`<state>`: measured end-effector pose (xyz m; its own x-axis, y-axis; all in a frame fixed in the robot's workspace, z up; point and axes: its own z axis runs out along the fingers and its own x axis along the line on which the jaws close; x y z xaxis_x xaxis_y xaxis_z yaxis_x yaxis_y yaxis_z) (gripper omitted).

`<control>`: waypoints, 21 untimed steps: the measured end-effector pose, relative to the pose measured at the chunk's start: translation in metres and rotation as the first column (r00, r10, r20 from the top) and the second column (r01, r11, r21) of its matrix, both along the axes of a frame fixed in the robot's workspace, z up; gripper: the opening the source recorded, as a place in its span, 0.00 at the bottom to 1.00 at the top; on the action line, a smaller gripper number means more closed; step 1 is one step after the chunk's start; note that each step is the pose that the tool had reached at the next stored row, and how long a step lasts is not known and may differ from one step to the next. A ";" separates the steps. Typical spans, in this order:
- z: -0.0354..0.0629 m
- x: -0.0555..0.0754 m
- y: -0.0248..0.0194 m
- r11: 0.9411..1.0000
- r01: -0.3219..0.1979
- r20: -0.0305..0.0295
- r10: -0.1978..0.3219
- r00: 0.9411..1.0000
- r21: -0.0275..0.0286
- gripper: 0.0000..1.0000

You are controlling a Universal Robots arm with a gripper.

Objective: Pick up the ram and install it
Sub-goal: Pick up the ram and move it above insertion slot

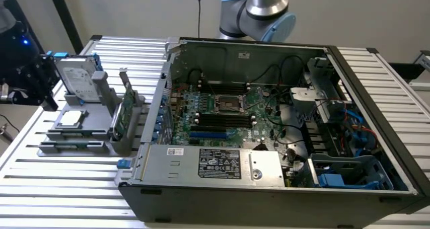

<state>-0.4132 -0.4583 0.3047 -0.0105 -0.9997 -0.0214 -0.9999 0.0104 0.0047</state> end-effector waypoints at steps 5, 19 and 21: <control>-0.0078 0.005 -0.0066 1.000 0.000 0.000 0.000 1.000 0.000 0.30; -0.0333 0.006 -0.0115 1.000 0.000 0.000 0.000 1.000 0.000 0.48; -0.0368 0.006 -0.0118 1.000 0.000 0.000 0.000 1.000 0.000 0.48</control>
<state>-0.4068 -0.4700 0.2678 -0.0104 -0.9997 -0.0214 -0.9999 0.0103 0.0045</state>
